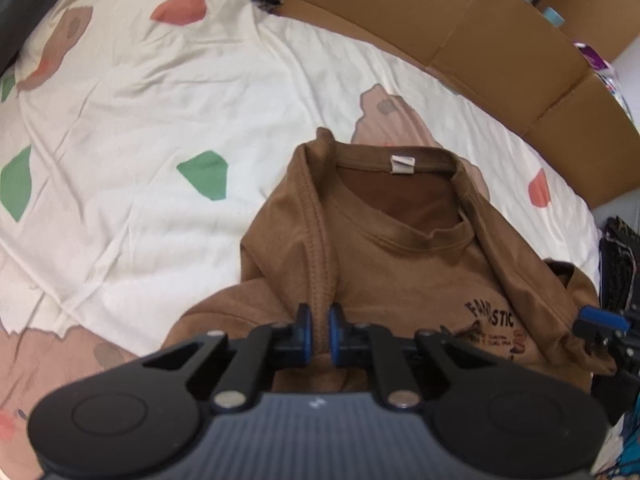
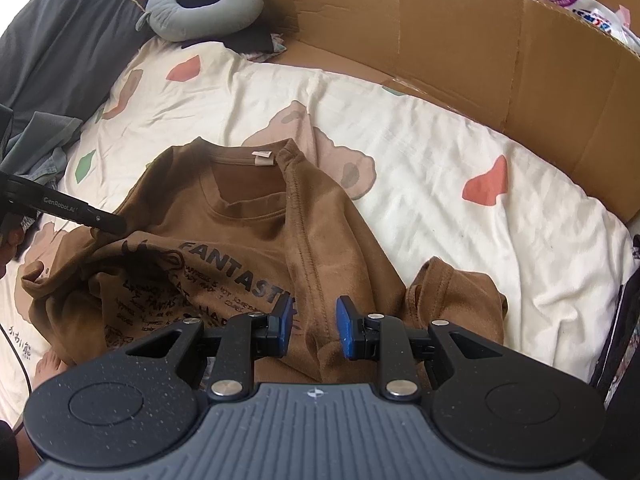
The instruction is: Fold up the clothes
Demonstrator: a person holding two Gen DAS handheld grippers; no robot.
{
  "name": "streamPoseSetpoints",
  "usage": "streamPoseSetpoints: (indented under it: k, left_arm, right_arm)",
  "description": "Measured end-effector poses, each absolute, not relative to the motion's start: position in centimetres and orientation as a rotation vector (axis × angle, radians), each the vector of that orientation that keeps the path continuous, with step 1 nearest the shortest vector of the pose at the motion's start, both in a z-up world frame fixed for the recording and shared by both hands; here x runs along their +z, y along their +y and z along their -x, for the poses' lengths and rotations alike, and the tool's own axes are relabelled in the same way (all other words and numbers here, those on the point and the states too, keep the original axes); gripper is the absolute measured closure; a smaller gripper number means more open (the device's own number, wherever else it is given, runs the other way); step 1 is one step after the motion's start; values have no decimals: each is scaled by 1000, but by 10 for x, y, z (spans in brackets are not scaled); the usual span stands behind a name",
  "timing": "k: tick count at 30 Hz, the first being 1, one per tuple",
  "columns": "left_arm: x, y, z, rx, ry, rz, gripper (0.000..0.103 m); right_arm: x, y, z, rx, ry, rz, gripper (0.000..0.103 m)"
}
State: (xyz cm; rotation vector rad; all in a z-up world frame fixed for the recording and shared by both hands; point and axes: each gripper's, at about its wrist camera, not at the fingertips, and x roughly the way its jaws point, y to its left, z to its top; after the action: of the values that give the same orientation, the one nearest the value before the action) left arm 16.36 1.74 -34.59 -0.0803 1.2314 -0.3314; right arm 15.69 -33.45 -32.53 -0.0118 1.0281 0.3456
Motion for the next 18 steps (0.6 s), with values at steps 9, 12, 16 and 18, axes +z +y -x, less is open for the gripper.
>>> streamPoseSetpoints:
  k: [9,12,16,18]
  left_arm:
    - [-341,16,-159,-366,1212,26,95]
    - [-341,16,-159,-369,1211,24,95]
    - [-342,16,-158,-373,1209,18,95]
    - [-343,16,-158,-377,1209,16,95]
  right_arm:
    - [-333,-327,-164,346,1053,75,78]
    - [-337,-325,-165,346,1069,104,78]
    - [-339,-323,-164,342,1078,140,78]
    - [-339,-321,-163,340,1082,152,78]
